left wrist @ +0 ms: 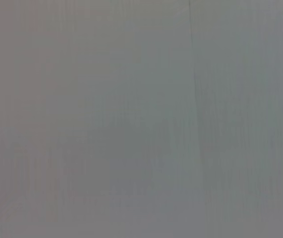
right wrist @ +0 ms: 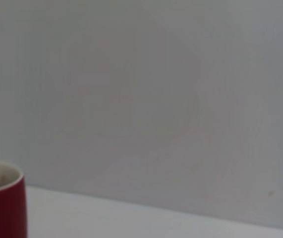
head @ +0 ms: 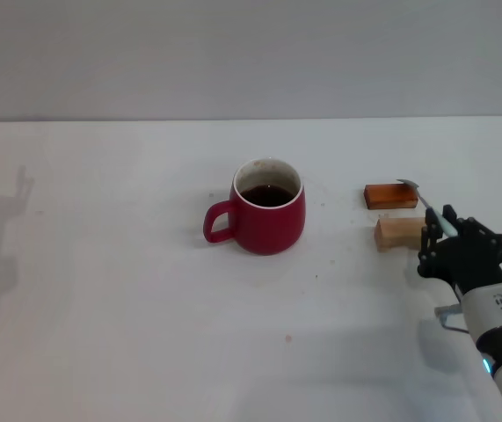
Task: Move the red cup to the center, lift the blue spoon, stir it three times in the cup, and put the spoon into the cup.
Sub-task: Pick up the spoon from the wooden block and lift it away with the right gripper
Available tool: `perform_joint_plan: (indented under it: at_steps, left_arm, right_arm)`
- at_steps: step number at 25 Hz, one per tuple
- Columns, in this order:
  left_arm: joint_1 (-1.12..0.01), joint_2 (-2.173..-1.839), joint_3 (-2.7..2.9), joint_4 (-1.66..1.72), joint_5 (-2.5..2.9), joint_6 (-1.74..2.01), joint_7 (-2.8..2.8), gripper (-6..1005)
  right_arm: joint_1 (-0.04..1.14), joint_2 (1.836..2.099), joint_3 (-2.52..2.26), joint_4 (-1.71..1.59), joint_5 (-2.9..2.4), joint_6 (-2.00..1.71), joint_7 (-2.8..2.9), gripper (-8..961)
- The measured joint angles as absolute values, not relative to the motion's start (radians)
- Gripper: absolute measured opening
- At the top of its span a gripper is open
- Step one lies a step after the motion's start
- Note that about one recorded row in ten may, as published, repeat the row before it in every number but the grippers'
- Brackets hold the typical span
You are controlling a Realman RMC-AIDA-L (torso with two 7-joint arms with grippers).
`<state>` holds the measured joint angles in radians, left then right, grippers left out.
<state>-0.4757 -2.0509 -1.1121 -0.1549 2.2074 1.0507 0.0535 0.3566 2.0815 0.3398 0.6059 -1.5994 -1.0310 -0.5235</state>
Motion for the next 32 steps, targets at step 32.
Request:
perform_joint_plan:
  at_steps: [32]
  left_arm:
    - [-0.484,-2.054,-1.112,-0.155,2.207,1.054,0.049,847]
  right_arm:
    - [0.36,2.084,0.356,0.586,-1.599,-0.965,-0.537,136]
